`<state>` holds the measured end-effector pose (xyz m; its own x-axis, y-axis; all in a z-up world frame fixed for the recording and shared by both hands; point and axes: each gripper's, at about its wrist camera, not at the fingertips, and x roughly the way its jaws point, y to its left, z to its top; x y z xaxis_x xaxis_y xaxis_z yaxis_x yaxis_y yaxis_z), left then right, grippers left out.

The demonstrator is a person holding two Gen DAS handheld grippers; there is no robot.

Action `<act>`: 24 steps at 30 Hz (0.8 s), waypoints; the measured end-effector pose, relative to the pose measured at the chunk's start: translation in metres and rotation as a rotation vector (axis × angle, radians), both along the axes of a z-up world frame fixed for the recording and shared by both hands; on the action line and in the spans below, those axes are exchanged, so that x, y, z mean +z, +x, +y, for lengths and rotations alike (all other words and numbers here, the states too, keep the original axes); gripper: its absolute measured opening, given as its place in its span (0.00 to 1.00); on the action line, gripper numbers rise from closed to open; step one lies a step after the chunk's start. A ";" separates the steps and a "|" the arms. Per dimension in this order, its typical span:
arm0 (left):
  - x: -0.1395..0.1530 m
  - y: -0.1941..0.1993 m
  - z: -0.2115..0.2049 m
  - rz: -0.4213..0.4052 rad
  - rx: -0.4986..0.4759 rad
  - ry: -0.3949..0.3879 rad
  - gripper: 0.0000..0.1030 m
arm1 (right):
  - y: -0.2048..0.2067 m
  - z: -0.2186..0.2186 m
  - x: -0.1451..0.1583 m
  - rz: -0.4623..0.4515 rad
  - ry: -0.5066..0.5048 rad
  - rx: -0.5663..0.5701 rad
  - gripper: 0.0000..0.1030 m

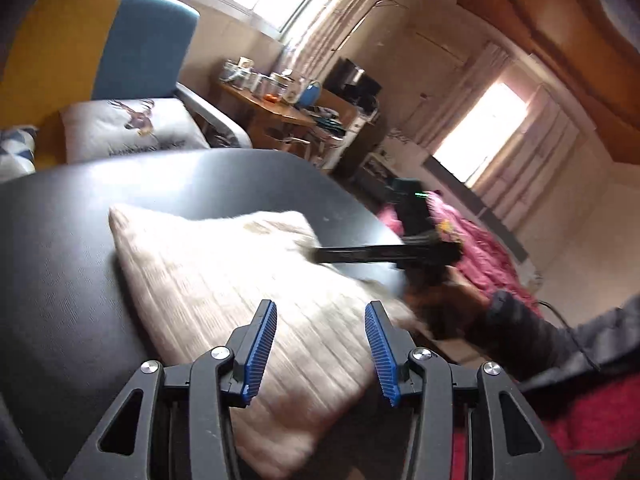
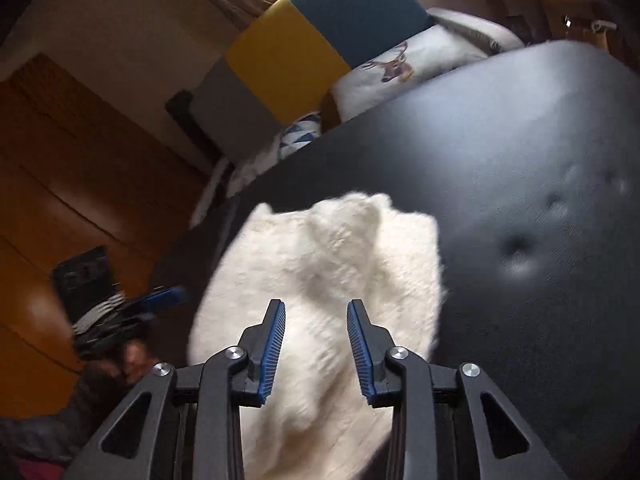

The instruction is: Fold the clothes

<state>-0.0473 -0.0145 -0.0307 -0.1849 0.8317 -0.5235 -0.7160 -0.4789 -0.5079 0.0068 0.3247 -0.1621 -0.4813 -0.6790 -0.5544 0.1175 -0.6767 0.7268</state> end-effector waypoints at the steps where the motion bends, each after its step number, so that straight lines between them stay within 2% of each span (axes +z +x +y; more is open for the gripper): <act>1: -0.005 -0.005 0.007 0.000 0.000 -0.024 0.46 | 0.010 0.000 0.002 -0.012 -0.018 0.029 0.37; 2: -0.010 -0.012 0.016 -0.005 -0.002 -0.049 0.46 | 0.020 -0.001 0.003 -0.020 -0.031 0.057 0.40; 4: -0.018 -0.020 0.029 -0.013 -0.018 -0.071 0.46 | 0.035 -0.007 -0.001 -0.042 -0.080 0.121 0.52; 7: -0.025 -0.030 0.048 -0.019 -0.044 -0.090 0.46 | 0.039 -0.028 -0.011 -0.067 -0.085 0.203 0.63; 9: -0.021 -0.036 0.058 -0.012 -0.065 -0.084 0.46 | 0.033 -0.044 -0.015 -0.060 -0.070 0.241 0.64; 11: -0.019 -0.041 0.068 -0.004 -0.085 -0.089 0.46 | 0.021 -0.062 -0.020 -0.041 -0.102 0.261 0.64; 14: -0.017 -0.045 0.081 0.007 -0.114 -0.115 0.46 | 0.007 -0.089 -0.040 -0.135 -0.251 0.455 0.66; 16: -0.017 -0.046 0.086 0.005 -0.130 -0.128 0.46 | 0.017 -0.101 -0.049 -0.174 -0.184 0.607 0.59; 17: -0.021 -0.046 0.088 0.005 -0.144 -0.151 0.46 | 0.021 -0.100 -0.057 -0.224 -0.113 0.627 0.55; 18: -0.026 -0.045 0.091 0.005 -0.159 -0.179 0.46 | 0.024 -0.090 -0.064 -0.256 -0.081 0.610 0.31; 19: -0.032 -0.042 0.092 0.007 -0.172 -0.196 0.46 | 0.024 -0.078 -0.069 -0.277 -0.074 0.572 0.14; 20: -0.040 -0.039 0.093 0.010 -0.184 -0.210 0.46 | 0.026 -0.067 -0.073 -0.287 -0.077 0.532 0.10; 22: -0.054 -0.032 0.094 0.015 -0.209 -0.239 0.45 | 0.035 -0.052 -0.072 -0.272 -0.084 0.477 0.10; 24: -0.055 -0.029 0.094 -0.001 -0.214 -0.231 0.45 | 0.045 -0.043 -0.061 -0.243 -0.023 0.422 0.12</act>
<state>-0.0759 0.0800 -0.0856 -0.0177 0.7109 -0.7030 -0.8124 -0.4201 -0.4044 0.0516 0.2812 -0.2231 -0.0196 -0.8004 -0.5992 0.2030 -0.5900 0.7815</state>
